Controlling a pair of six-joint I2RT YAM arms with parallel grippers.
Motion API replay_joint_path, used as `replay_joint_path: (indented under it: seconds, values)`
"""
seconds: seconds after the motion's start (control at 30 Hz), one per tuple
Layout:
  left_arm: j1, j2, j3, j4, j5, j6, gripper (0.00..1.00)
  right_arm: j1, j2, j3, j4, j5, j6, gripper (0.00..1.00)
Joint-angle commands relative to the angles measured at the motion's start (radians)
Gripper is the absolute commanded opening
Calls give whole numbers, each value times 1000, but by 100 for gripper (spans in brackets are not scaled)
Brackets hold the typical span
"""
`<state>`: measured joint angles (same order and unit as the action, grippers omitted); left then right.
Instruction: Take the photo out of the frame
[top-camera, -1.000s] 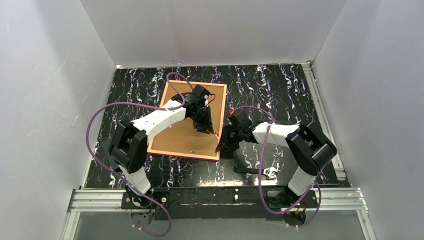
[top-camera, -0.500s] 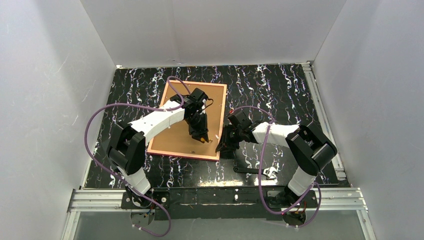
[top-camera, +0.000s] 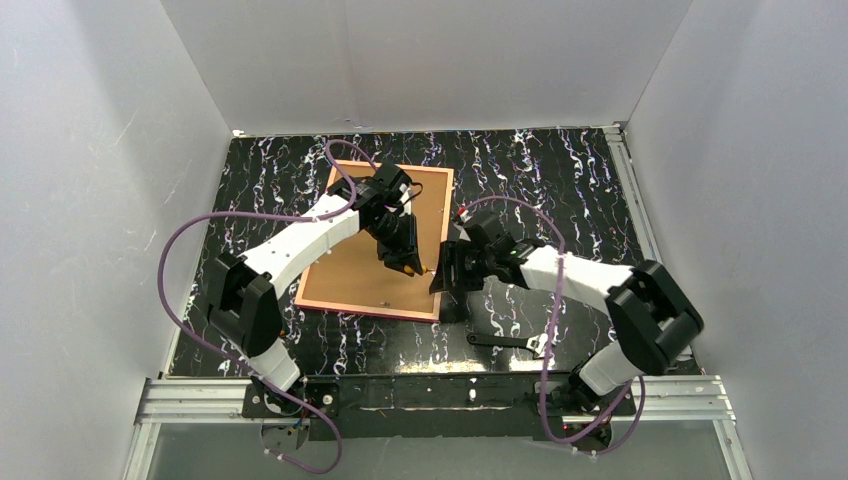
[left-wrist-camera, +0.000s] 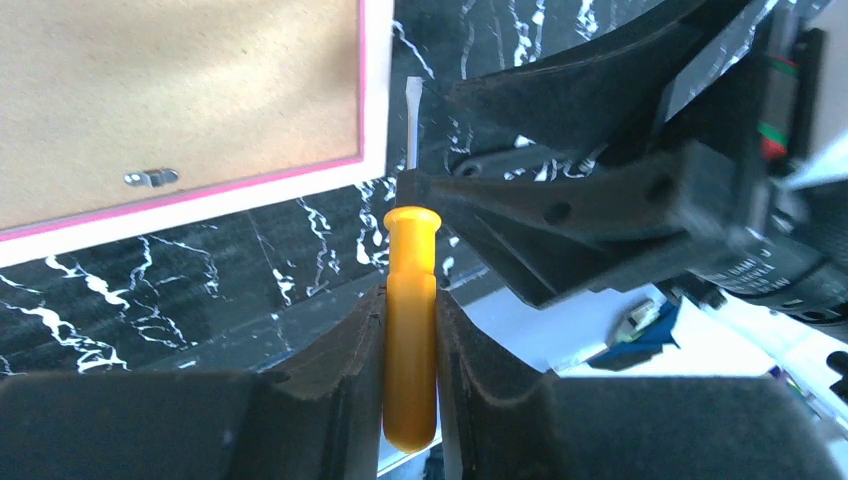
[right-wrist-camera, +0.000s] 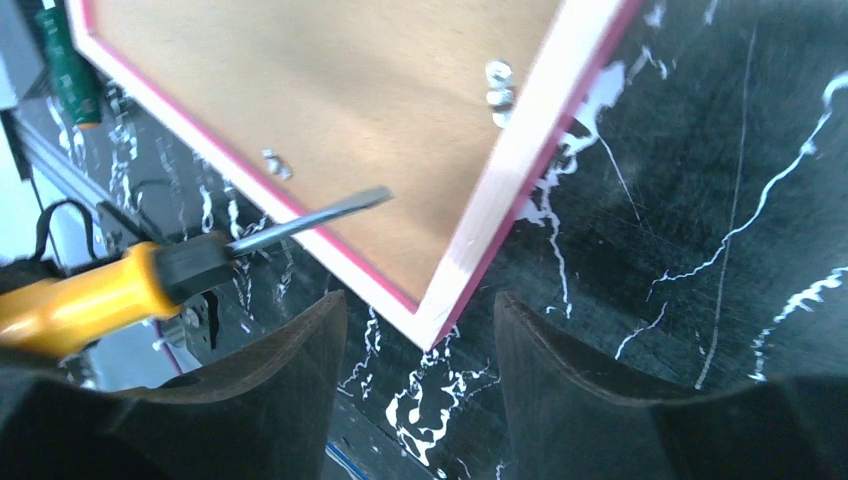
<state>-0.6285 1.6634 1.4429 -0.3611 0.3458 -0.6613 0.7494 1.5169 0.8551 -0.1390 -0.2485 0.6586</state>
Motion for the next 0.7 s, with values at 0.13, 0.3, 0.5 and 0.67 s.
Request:
replay_joint_path:
  seconds: [0.13,0.3,0.5,0.67]
  values:
    - [27,-125,2,-176,251,87,0,1,-194,36,-2,-188,-306,67]
    - [27,-169,-13,-228,386,130,0,2,-265,15,6,-323,-368,68]
    - [27,-205,-36,-284,481,147,0,58,-261,37,-12,-441,-396,67]
    - [27,-220,-52,-312,496,155,0,143,-248,60,-51,-416,-411,64]
